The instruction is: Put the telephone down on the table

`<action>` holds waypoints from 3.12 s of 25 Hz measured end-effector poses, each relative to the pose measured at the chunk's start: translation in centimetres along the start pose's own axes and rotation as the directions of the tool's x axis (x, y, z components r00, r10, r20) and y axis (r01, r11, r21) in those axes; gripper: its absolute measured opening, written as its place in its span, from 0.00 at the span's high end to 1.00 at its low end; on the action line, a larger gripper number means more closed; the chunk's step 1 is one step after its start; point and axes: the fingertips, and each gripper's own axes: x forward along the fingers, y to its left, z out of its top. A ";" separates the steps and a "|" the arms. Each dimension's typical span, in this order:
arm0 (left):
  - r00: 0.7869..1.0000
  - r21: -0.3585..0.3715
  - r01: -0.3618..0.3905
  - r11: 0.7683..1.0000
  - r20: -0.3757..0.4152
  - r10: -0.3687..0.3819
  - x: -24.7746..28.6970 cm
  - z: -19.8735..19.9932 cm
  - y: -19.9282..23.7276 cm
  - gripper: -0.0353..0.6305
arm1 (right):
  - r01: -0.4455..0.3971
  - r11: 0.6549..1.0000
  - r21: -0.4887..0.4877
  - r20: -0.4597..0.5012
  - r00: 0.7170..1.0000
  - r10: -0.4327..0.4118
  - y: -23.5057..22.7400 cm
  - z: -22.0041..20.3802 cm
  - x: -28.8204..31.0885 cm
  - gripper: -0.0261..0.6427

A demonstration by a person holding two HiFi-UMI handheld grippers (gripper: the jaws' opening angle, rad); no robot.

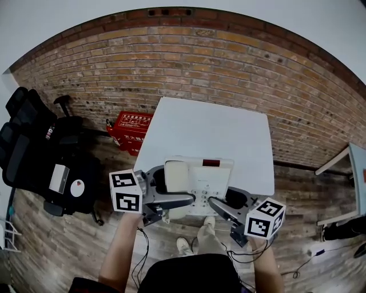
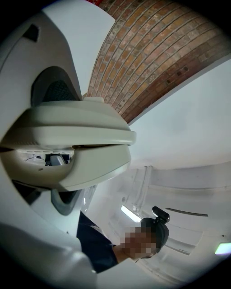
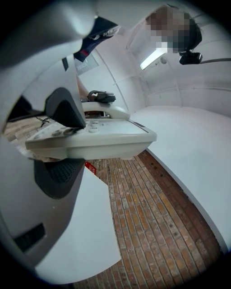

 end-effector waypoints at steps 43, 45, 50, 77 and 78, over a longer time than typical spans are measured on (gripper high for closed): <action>0.999 -0.057 -0.048 0.997 -0.018 0.047 12.2 5.4 14.9 0.22 | -0.029 0.998 0.051 -0.017 0.999 0.030 -18.0 7.9 1.6 0.63; 0.999 -0.063 -0.052 0.997 -0.020 0.051 13.2 5.5 15.5 0.22 | -0.030 0.998 0.055 -0.021 0.999 0.031 -19.1 8.2 1.4 0.63; 0.997 -0.076 -0.069 0.995 -0.024 0.067 14.8 5.5 16.9 0.22 | -0.050 0.996 0.068 -0.029 0.998 0.052 -21.2 8.5 1.1 0.63; 0.990 -0.118 -0.139 0.983 -0.030 0.137 19.1 4.9 21.1 0.22 | -0.103 0.989 0.107 -0.076 0.991 0.111 -27.3 8.9 0.8 0.63; 0.990 -0.121 -0.137 0.983 -0.033 0.134 19.2 4.8 21.3 0.22 | -0.099 0.989 0.109 -0.077 0.991 0.108 -27.4 8.8 0.9 0.63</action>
